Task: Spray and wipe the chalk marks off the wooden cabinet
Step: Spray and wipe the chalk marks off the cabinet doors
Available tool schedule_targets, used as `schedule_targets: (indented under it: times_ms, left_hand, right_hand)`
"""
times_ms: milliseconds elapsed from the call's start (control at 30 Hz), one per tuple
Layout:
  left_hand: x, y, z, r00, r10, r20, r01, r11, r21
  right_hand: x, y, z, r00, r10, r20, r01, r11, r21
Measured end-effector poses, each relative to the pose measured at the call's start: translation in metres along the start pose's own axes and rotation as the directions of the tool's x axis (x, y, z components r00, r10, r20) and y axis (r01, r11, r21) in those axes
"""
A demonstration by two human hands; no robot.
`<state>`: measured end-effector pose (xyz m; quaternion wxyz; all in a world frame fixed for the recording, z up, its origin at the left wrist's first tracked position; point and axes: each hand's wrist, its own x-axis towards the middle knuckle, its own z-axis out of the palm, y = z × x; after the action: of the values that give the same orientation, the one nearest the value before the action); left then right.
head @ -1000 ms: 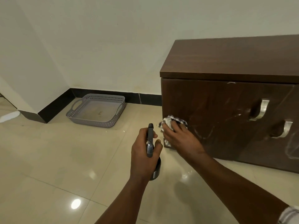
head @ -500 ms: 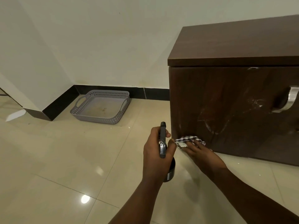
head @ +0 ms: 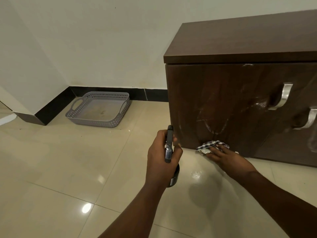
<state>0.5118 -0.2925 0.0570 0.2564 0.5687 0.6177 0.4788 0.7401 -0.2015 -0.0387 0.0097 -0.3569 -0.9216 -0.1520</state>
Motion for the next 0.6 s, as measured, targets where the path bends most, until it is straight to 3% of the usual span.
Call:
schedule_targets:
  times_ms: [133,233,333,600]
  left_hand:
    - [-0.005,0.007,0.009,1.000,0.001,0.031,0.000,1.000,-0.007]
    - [-0.007,0.010,0.014,0.999,0.015,0.037,-0.015,1.000,-0.020]
    - [-0.007,0.018,0.021,0.998,0.037,0.046,-0.035,0.998,-0.052]
    - [-0.008,0.042,0.043,0.993,0.092,0.075,-0.084,0.991,-0.105]
  right_hand:
    - [-0.031,0.025,-0.012,0.998,-0.051,-0.039,0.047,0.995,-0.089]
    - [-0.050,0.043,-0.016,0.996,-0.034,0.079,0.047,0.984,-0.171]
    - [-0.076,0.068,-0.005,0.994,-0.002,0.110,0.022,0.983,-0.181]
    - [-0.099,0.104,-0.060,0.997,-0.083,0.000,0.080,0.960,-0.268]
